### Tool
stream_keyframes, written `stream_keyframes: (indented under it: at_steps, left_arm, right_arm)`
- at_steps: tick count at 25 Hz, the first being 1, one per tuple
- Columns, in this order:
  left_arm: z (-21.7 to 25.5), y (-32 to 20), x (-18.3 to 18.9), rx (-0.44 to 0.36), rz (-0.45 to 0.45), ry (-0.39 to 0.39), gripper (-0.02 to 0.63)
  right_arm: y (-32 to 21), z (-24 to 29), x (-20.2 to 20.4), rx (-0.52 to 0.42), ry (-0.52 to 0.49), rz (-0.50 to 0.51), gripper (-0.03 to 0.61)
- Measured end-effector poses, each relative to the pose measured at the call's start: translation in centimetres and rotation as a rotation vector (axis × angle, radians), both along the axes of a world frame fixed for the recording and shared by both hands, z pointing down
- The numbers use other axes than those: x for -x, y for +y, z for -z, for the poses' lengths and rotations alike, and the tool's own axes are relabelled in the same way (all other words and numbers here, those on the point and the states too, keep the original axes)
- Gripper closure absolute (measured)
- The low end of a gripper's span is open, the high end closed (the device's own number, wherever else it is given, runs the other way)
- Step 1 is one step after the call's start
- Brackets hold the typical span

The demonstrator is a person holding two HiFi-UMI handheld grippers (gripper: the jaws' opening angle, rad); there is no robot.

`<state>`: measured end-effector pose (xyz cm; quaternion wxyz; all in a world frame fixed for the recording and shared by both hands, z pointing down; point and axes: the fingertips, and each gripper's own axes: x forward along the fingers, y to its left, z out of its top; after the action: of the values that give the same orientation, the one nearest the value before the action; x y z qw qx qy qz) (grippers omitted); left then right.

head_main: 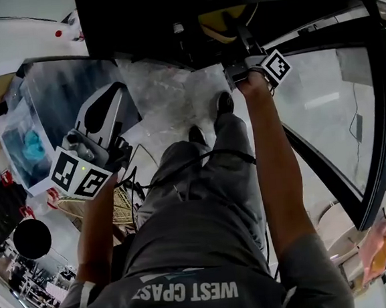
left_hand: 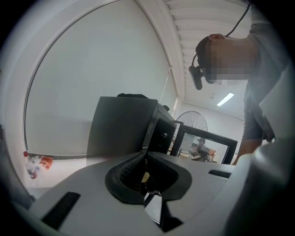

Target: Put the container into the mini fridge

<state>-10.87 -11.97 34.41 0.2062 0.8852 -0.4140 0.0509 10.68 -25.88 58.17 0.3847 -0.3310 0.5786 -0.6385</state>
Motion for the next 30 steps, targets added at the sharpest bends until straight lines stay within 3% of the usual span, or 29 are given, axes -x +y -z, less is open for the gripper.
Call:
stream_keyframes:
  at_steps: [7,18,26,30]
  left_arm:
    - [-3.6,0.3,-2.3,0.036,-0.058,-0.012,0.586]
    - [-3.8,0.3,-3.3,0.041,-0.096,-0.003,0.586]
    - [-3.6,0.7,-3.2,0.048,-0.100,0.004,0.586]
    - [-3.7,0.7,-2.9,0.052,-0.091,0.011,0.586]
  right_arm:
    - [-2.3,-0.5,0.3,-0.034,0.033,0.009,0.225]
    - [-5.3,1.6,0.3,-0.025,0.057,0.007,0.224]
    - [-3.7,0.7,-1.6,0.047,0.257,-0.106,0.199]
    - [-4.3,1.3,-1.8,0.052,0.280,-0.182,0.179]
